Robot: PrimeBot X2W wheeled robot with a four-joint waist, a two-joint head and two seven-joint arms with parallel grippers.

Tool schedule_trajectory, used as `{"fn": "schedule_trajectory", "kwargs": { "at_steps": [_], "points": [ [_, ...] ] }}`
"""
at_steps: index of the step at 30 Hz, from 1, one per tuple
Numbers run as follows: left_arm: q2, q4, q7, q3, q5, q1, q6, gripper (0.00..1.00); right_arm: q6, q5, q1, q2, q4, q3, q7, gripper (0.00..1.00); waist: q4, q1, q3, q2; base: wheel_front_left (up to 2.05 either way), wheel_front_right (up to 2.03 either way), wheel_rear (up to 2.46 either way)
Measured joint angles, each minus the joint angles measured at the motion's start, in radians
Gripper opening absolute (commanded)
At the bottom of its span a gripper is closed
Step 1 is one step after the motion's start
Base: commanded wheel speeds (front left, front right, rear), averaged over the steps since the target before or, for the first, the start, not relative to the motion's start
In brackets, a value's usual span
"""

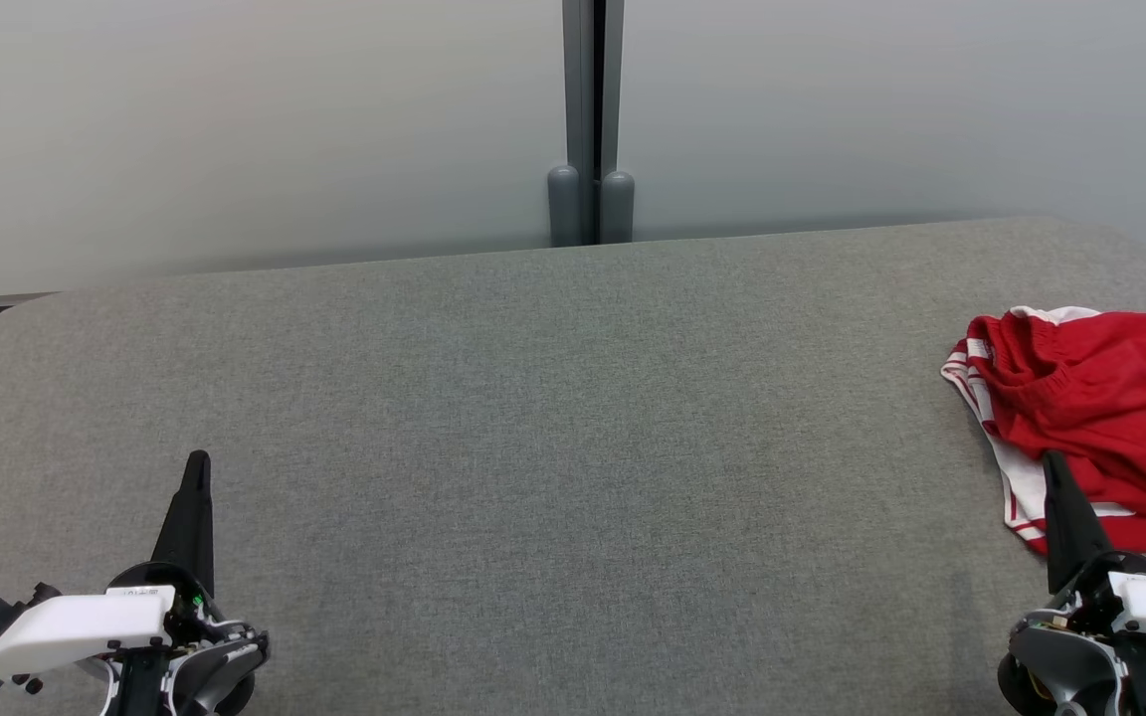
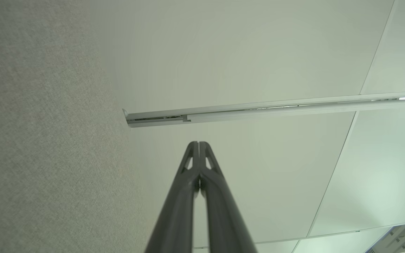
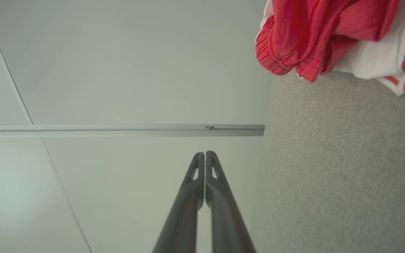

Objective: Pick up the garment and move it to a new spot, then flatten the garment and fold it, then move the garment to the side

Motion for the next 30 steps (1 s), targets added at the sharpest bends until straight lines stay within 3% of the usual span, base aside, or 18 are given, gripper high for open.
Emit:
{"fn": "schedule_trajectory", "kwargs": {
  "at_steps": [30],
  "points": [
    [0.0,0.0,0.0,0.0,0.0,0.0,0.0,0.0,0.0,0.0,0.0,0.0,0.0,-0.001,0.0,0.0,0.0,0.0,0.0,0.0,0.0,0.0,0.0]
  ]
}}
